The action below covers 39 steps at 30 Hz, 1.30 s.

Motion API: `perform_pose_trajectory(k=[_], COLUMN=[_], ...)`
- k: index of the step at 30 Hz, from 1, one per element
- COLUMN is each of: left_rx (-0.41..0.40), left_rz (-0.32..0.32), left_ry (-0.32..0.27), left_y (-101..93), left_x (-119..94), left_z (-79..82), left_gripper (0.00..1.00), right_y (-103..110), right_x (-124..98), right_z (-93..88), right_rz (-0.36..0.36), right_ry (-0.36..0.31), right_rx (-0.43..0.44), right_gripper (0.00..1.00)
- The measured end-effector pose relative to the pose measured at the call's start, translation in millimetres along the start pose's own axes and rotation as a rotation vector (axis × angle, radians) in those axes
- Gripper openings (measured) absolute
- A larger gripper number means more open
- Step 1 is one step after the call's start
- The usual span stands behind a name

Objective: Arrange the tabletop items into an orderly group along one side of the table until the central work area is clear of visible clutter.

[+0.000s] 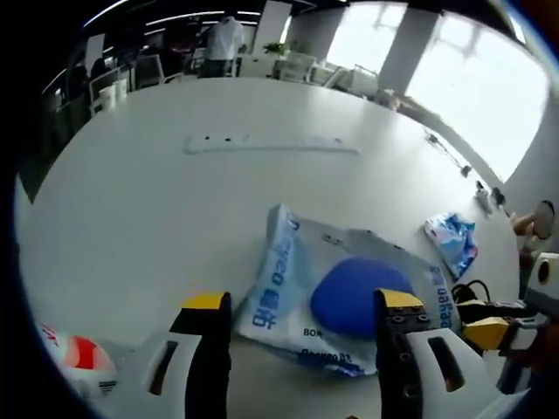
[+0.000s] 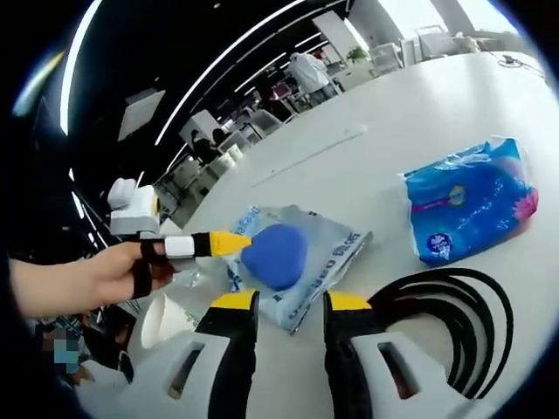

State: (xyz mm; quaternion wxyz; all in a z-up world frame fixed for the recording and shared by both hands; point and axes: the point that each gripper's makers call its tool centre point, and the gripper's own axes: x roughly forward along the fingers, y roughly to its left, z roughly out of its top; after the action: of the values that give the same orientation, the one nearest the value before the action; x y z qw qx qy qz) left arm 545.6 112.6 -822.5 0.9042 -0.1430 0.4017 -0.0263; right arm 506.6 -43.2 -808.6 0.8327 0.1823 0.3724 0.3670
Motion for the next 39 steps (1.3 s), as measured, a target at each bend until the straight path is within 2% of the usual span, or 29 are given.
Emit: perform_pose_trajectory(k=[8, 10, 11, 12, 13, 15, 19, 22, 27, 34, 39], left_rx=[0.004, 0.030, 0.021, 0.013, 0.005, -0.051, -0.025, -0.035, -0.044, -0.097, -0.105], left_rz=[0.030, 0.061, 0.063, 0.067, 0.072, 0.052, 0.048, 0.040, 0.033, -0.002, -0.022], left_ry=[0.024, 0.053, 0.060, 0.084, 0.081, 0.078, 0.079, 0.044, 0.024, -0.035, -0.040], left_y=[6.1, 10.9, 12.2, 14.1, 15.9, 12.8, 5.6, 0.5, -1.1, -11.2, -15.8], left_x=[-2, -4, -4, -6, -7, -9, -14, -21, -32, -54, -62], left_z=[-5.4, -11.8, -14.1, -18.9, -19.3, -19.5, -18.5, -13.2, -9.6, -1.2, -4.6], left_gripper=[0.43, 0.28, 0.21, 0.09, 0.03, 0.02, 0.00, 0.00, 0.00, 0.00, 0.00], right_y=[-10, -11, -13, -16, -17, -17, -18, -19, -20, -19, -20], right_x=[2, 1, 0, -1, -1, -2, -4, -5, -8, -9, -8], right_z=[-2.6, -0.6, 1.2, 2.3, 3.2, 5.8, 11.3, 18.6, 31.8, 48.7, 58.6], right_rz=[-0.037, -0.039, -0.047, -0.059, -0.066, -0.057, -0.084, -0.097, -0.091, -0.087, -0.082], right_ry=[0.030, 0.026, 0.023, 0.024, 0.027, 0.029, 0.035, 0.023, 0.002, -0.019, -0.016], right_rx=[-0.015, -0.021, -0.025, -0.033, -0.045, -0.048, -0.123, -0.154, -0.157, -0.182, -0.230], right_gripper=[0.04, 0.02, 0.01, 0.00, 0.00, 0.00, 0.00, 0.00, 0.00, 0.00, 0.00])
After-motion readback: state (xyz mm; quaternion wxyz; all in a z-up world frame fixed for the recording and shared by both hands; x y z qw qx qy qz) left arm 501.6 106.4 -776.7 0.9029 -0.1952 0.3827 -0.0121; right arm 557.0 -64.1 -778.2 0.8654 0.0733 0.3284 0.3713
